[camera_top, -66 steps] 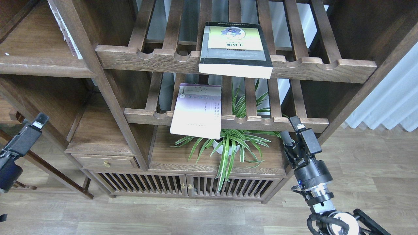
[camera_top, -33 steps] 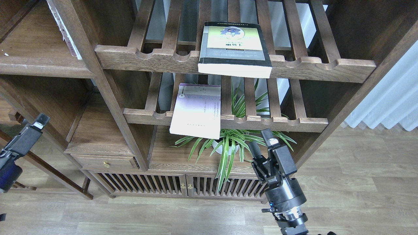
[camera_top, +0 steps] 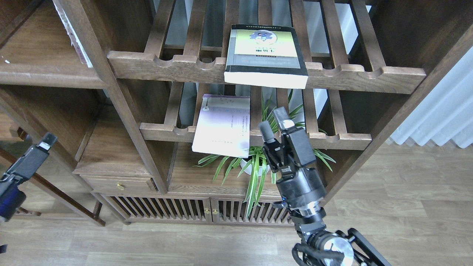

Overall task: Organize books on shelf
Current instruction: 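Reach the right gripper up to the white book on the upper shelf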

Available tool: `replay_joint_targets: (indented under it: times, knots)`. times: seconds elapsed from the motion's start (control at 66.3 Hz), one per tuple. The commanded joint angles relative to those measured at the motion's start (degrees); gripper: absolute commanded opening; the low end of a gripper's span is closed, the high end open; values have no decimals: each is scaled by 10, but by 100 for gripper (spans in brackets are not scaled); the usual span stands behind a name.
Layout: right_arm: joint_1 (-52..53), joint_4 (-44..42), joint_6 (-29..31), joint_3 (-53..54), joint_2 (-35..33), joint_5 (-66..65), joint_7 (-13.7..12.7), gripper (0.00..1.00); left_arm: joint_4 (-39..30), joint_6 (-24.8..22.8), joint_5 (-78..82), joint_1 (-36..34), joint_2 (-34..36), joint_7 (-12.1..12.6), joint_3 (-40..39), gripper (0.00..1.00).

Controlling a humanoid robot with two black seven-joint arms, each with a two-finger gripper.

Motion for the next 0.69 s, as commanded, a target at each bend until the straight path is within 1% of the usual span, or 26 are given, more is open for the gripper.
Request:
replay_joint_targets:
  times: [0.0,0.241,0.392,0.679]
  knots:
    - [26,1,-5,-2,0,0,0,97,1,0,0,-1,0,0,1,100]
    - [58,3,-16,-16,0,-1,0,97,4,0,0,-2,0,0,1,100]
    - [77,2,-52,0,0,0,0,97,5,0,0,-3,0,0,1,100]
    - [104,-3,-60,23,0,0,-1,97,7,0,0,-4,0,0,1,100]
